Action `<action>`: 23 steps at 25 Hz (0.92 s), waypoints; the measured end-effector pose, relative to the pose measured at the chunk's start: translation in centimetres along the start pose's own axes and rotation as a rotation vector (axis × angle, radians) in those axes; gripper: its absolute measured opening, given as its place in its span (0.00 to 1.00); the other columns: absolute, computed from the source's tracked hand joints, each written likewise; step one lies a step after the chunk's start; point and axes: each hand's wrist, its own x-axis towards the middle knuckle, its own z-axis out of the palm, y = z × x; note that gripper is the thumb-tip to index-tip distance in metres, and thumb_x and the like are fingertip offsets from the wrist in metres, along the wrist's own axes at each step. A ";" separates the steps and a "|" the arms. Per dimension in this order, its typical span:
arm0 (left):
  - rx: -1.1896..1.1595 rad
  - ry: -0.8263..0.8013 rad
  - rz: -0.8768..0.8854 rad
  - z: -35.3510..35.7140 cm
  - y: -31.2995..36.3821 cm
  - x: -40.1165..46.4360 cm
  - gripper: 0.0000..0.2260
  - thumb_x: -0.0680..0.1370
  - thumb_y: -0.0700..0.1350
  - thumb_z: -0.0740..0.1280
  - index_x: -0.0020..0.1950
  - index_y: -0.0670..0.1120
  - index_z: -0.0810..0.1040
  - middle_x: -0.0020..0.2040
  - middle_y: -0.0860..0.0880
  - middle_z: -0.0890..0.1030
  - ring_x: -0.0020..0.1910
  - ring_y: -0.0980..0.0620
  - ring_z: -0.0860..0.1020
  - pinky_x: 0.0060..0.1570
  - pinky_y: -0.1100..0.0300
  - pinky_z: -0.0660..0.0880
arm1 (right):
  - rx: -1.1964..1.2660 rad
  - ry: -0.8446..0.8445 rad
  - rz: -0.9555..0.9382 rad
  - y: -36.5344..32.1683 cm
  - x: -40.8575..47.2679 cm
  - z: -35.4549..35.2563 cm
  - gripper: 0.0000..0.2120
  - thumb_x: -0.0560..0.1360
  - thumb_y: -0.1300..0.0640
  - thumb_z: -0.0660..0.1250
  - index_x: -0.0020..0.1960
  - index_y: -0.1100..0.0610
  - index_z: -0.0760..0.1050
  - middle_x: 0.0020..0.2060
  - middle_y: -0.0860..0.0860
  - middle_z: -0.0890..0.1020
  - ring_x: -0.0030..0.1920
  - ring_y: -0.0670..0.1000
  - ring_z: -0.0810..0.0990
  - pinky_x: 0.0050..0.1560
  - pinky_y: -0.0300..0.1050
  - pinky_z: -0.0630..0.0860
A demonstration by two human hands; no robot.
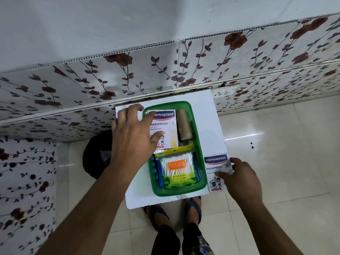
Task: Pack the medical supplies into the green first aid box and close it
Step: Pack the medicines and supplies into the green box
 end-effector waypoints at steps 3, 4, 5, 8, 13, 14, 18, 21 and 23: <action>0.147 -0.169 0.062 0.8 -0.8 -0.6 0.33 0.68 0.66 0.69 0.70 0.53 0.72 0.73 0.41 0.66 0.71 0.37 0.62 0.62 0.38 0.64 | -0.009 0.032 0.011 0.2 -0.1 -0.2 0.18 0.69 0.48 0.72 0.58 0.49 0.78 0.48 0.48 0.83 0.45 0.54 0.82 0.43 0.48 0.78; 0.153 -0.202 0.055 0.9 -0.9 -0.5 0.35 0.68 0.67 0.69 0.71 0.54 0.71 0.74 0.41 0.65 0.73 0.37 0.60 0.63 0.37 0.63 | 0.008 0.049 0.019 0.1 -0.2 -0.6 0.15 0.70 0.49 0.72 0.56 0.49 0.78 0.45 0.46 0.83 0.43 0.53 0.81 0.41 0.46 0.76; 0.138 -0.217 0.042 0.9 -0.8 -0.4 0.35 0.67 0.67 0.69 0.71 0.55 0.70 0.74 0.40 0.64 0.73 0.37 0.59 0.64 0.37 0.63 | 0.024 0.077 0.028 -0.1 -0.4 -1.1 0.12 0.71 0.51 0.71 0.54 0.49 0.79 0.43 0.46 0.83 0.41 0.53 0.80 0.39 0.45 0.74; -0.058 -0.165 -0.010 0.5 -1.1 -0.4 0.31 0.70 0.64 0.69 0.70 0.56 0.71 0.73 0.42 0.64 0.73 0.39 0.59 0.66 0.39 0.63 | 0.180 0.229 0.021 -1.3 -1.8 -4.7 0.05 0.74 0.55 0.69 0.49 0.52 0.82 0.43 0.50 0.86 0.39 0.54 0.79 0.41 0.46 0.73; -0.512 0.072 -0.257 0.6 -2.8 -3.5 0.19 0.76 0.46 0.68 0.68 0.50 0.74 0.65 0.43 0.70 0.66 0.43 0.71 0.63 0.51 0.70 | 0.790 0.137 -0.169 -8.0 -6.8 -9.5 0.08 0.73 0.63 0.71 0.41 0.51 0.82 0.37 0.46 0.86 0.34 0.49 0.85 0.32 0.44 0.82; -0.525 0.088 -0.301 0.8 -3.0 -4.3 0.19 0.76 0.43 0.68 0.67 0.49 0.75 0.63 0.43 0.71 0.63 0.44 0.73 0.61 0.54 0.69 | 0.730 0.026 -0.203 -9.4 -7.2 -8.4 0.09 0.72 0.63 0.72 0.40 0.50 0.82 0.36 0.46 0.86 0.35 0.47 0.85 0.33 0.43 0.81; -0.611 0.046 -0.394 2.2 -3.6 -6.4 0.18 0.76 0.40 0.68 0.65 0.50 0.76 0.62 0.46 0.71 0.60 0.49 0.73 0.62 0.52 0.71 | 0.381 -0.138 -0.238 -12.5 -7.0 -2.0 0.07 0.71 0.58 0.74 0.42 0.46 0.80 0.33 0.42 0.82 0.36 0.39 0.80 0.35 0.31 0.73; -0.654 0.022 -0.393 2.9 -3.7 -7.0 0.18 0.76 0.40 0.68 0.64 0.51 0.76 0.61 0.49 0.71 0.59 0.51 0.74 0.62 0.51 0.73 | 0.116 -0.084 -0.300 -12.9 -6.8 0.4 0.13 0.72 0.54 0.72 0.55 0.47 0.76 0.38 0.45 0.83 0.41 0.49 0.81 0.38 0.42 0.74; -0.664 0.005 -0.388 3.0 -3.7 -7.0 0.17 0.76 0.40 0.68 0.64 0.52 0.77 0.60 0.50 0.72 0.58 0.53 0.74 0.60 0.54 0.73 | -0.052 -0.002 -0.381 -13.0 -7.3 1.0 0.17 0.72 0.53 0.71 0.58 0.47 0.71 0.45 0.48 0.81 0.45 0.55 0.81 0.39 0.46 0.74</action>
